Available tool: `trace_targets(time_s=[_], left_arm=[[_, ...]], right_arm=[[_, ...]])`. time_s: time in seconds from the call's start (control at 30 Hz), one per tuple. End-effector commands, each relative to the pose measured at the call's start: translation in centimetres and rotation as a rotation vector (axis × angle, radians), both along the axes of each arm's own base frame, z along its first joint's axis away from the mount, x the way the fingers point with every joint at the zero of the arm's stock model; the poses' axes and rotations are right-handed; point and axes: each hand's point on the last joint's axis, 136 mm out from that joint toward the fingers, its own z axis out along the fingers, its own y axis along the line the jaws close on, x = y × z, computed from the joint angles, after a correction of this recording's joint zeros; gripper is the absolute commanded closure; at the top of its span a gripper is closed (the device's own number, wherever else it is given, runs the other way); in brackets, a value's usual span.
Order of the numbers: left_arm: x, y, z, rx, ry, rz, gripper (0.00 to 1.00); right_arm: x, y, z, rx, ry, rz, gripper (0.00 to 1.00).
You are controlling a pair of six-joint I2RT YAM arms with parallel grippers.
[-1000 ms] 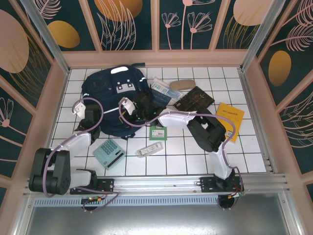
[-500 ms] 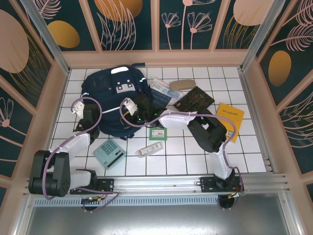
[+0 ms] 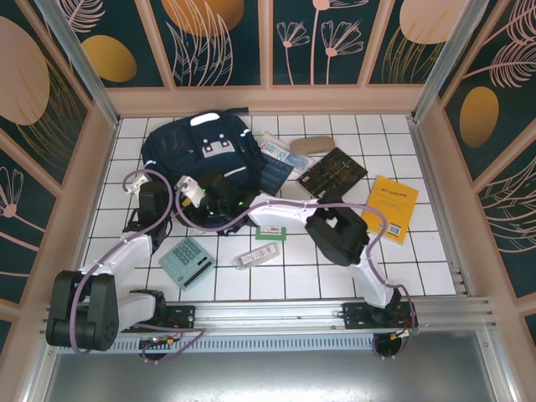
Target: Pack books, pencil case, and school supplies into a backpack
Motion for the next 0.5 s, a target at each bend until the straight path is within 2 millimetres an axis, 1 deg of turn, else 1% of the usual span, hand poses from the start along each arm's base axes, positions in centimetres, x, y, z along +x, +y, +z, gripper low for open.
trace_targets(time_s=[0.0, 0.17, 0.2, 0.23, 0.33, 0.37, 0.47], left_arm=[[0.7, -0.6, 2.6, -0.01, -0.099, -0.039, 1.0], [0.6, -0.5, 2.7, -0.008, -0.099, -0.033, 1.0], [0.6, -0.5, 2.6, -0.009, -0.097, -0.033, 1.0], [0.6, -0.5, 2.6, -0.009, -0.098, -0.029, 1.0], [0.6, -0.2, 2.5, -0.003, -0.095, -0.011, 1.0], [0.6, 0.1, 2.4, 0.005, -0.089, 0.0, 1.0], [0.5, 1.2, 2.0, 0.04, -0.07, 0.061, 1.0]], right_arm=[[1.5, -0.2, -3.3, -0.096, -0.002, -0.016, 0.5], [2.2, -0.8, -5.0, -0.132, -0.02, -0.058, 0.5], [2.3, -1.1, -5.2, -0.135, -0.021, -0.063, 0.51], [2.4, -1.2, -5.4, -0.138, -0.021, -0.063, 0.59], [2.3, -1.8, -5.5, -0.137, -0.017, -0.071, 0.93], [2.3, -2.1, -5.3, -0.13, -0.019, -0.078, 1.0], [2.3, -3.2, -4.2, -0.102, -0.035, -0.098, 1.0]])
